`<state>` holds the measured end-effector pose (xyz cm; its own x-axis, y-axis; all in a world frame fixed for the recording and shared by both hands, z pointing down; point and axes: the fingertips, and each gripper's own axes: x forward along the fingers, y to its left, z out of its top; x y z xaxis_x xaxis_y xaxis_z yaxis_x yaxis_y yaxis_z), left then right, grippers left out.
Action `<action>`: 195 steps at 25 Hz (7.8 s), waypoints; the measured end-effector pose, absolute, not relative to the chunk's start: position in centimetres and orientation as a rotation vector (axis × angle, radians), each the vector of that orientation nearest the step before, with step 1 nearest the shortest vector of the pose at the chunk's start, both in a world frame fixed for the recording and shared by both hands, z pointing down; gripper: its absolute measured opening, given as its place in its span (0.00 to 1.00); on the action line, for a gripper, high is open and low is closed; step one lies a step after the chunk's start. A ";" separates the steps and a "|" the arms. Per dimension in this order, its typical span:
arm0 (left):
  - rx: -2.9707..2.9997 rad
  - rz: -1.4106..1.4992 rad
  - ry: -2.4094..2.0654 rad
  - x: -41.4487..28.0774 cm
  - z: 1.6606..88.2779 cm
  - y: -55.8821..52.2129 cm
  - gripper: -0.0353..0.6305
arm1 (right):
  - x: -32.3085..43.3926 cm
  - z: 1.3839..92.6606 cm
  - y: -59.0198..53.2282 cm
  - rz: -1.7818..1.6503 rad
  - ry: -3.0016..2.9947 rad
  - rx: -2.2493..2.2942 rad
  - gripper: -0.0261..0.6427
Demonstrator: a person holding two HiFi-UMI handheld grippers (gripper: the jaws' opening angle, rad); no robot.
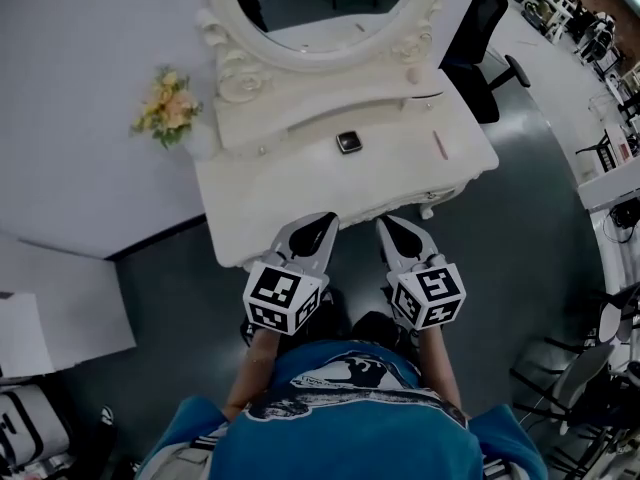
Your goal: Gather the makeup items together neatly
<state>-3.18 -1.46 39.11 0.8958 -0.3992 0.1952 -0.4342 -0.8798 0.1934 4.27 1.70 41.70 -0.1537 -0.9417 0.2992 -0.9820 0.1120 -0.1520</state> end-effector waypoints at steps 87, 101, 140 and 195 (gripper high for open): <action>2.233 0.344 -1.621 -7.0 43.2 -15.6 0.08 | 9.9 66.4 -23.3 0.332 -2.186 0.573 0.56; 2.229 0.304 -1.640 -13.3 43.0 -14.7 0.08 | -2.7 65.5 -20.2 0.269 -2.235 0.432 0.56; 2.406 0.383 -1.328 -8.4 44.6 -17.5 0.08 | 2.7 63.2 -20.1 0.461 -2.317 0.749 0.56; 2.355 0.461 -1.377 2.3 46.0 -16.4 0.08 | 37.0 65.3 -17.2 0.977 -1.772 1.729 0.11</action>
